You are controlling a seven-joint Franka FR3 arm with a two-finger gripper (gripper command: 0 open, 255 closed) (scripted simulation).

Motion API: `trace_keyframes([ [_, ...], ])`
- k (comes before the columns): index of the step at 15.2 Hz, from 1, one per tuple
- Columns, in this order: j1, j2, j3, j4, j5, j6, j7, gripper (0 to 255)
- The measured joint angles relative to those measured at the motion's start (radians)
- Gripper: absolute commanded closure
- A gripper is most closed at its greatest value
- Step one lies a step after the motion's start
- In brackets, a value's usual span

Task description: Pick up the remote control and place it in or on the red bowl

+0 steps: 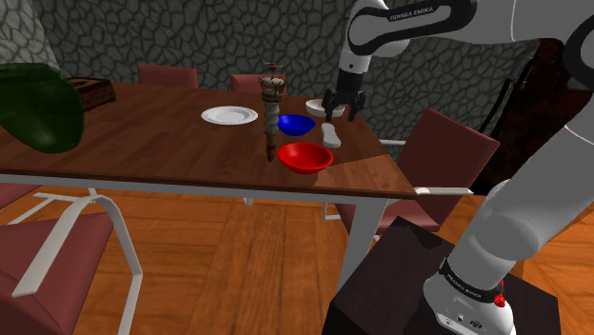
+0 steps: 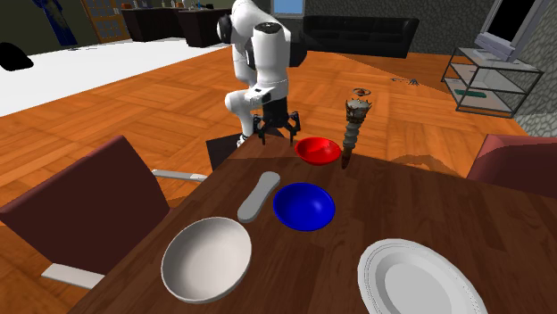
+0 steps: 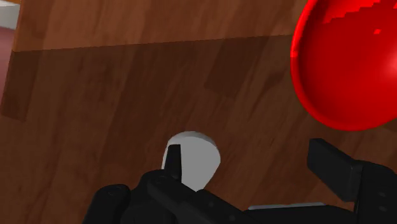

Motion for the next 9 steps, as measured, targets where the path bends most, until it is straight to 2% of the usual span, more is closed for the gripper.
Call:
trace_keyframes([
  [9, -0.059, 0.310, -0.053, 0.240, -0.003, 0.042, 0.137, 0],
])
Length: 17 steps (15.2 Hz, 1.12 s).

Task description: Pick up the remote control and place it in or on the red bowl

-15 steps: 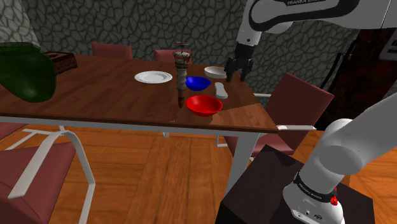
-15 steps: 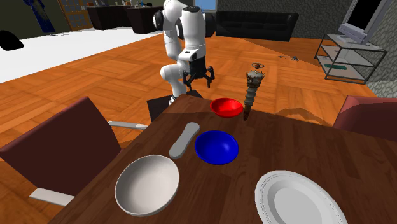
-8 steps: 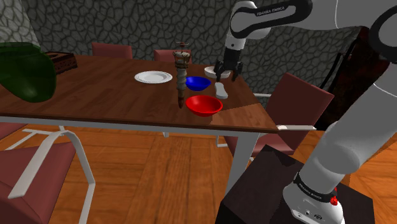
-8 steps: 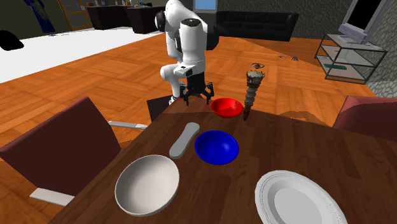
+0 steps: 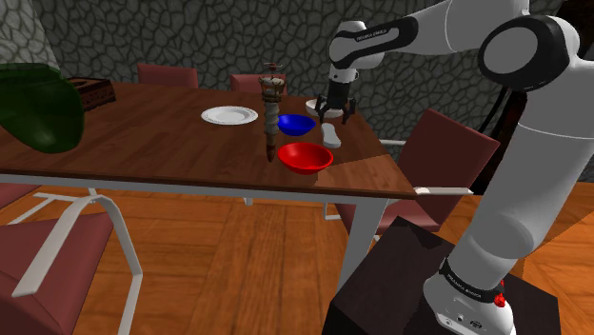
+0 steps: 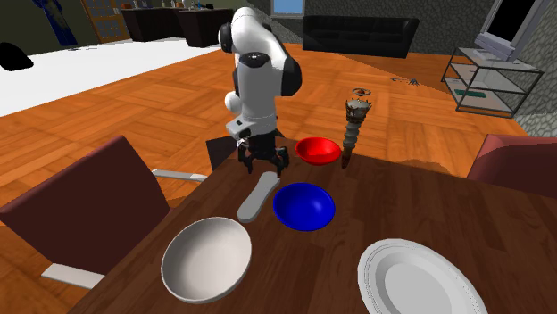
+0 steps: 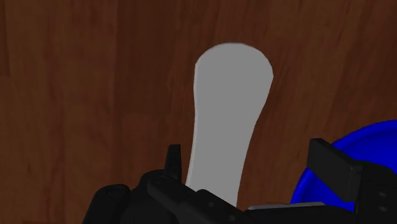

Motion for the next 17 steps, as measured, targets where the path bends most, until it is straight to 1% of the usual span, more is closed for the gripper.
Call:
trace_keyframes([
  [2, -0.012, 0.068, -0.013, 0.069, 0.004, -0.007, 0.031, 0],
  [4, -0.020, 0.101, -0.020, 0.092, 0.006, -0.002, 0.042, 0],
  [11, -0.020, 0.124, -0.020, 0.035, 0.010, 0.078, 0.046, 0],
  [17, -0.020, 0.129, -0.019, 0.033, 0.011, 0.087, 0.046, 0],
])
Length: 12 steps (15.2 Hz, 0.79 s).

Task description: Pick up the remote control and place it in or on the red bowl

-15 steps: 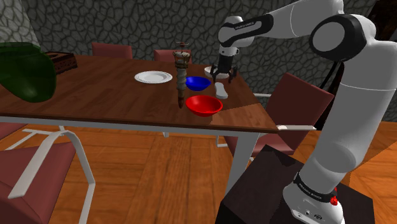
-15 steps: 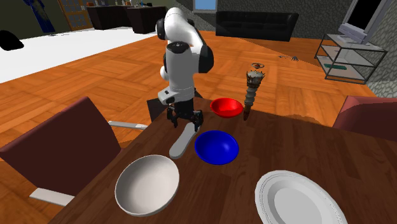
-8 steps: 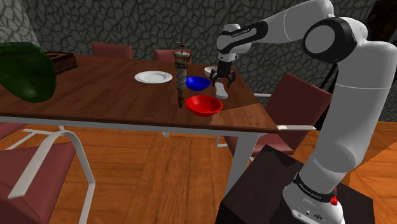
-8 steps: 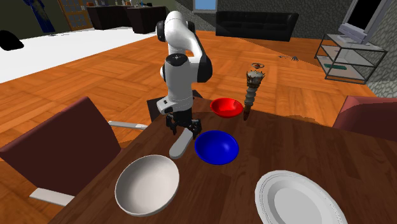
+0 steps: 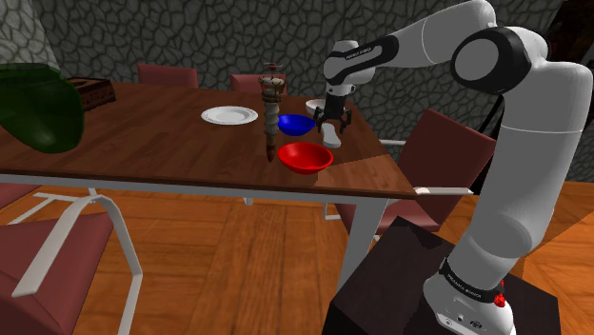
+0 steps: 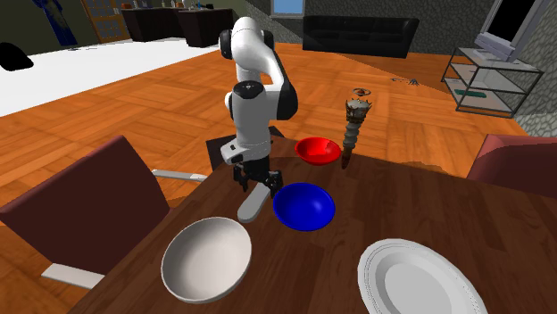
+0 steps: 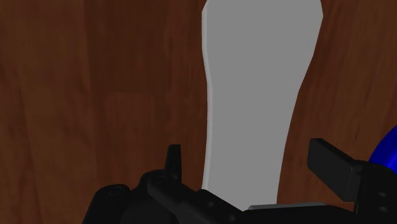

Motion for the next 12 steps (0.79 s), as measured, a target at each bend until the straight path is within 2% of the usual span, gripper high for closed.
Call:
trace_keyframes([
  [1, 0.000, 0.000, 0.000, 0.000, 0.000, 0.000, 0.000, 255],
  [12, 0.000, -0.001, 0.000, 0.004, 0.000, -0.006, 0.000, 255],
])
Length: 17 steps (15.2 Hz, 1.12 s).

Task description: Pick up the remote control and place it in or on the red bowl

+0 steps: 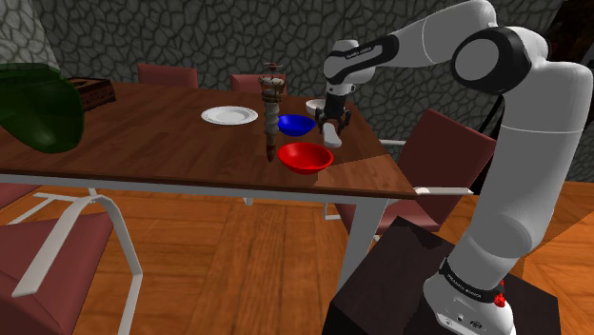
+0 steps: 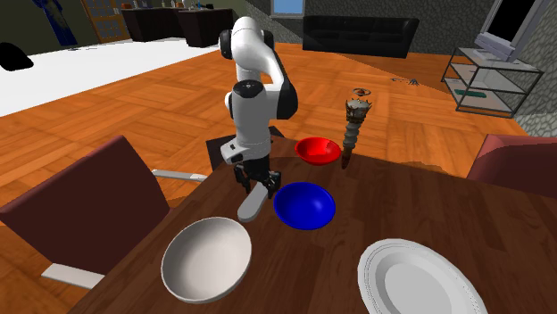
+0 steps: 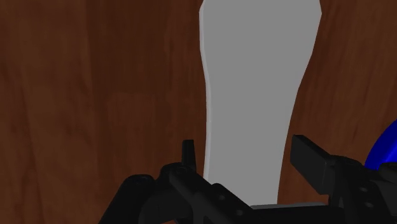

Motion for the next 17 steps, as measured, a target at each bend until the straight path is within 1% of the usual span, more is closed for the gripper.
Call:
trace_keyframes([
  [7, 0.000, -0.022, -0.001, 0.057, -0.005, -0.079, 0.004, 255],
  [17, -0.001, -0.028, -0.002, 0.183, -0.007, -0.211, 0.009, 255],
])
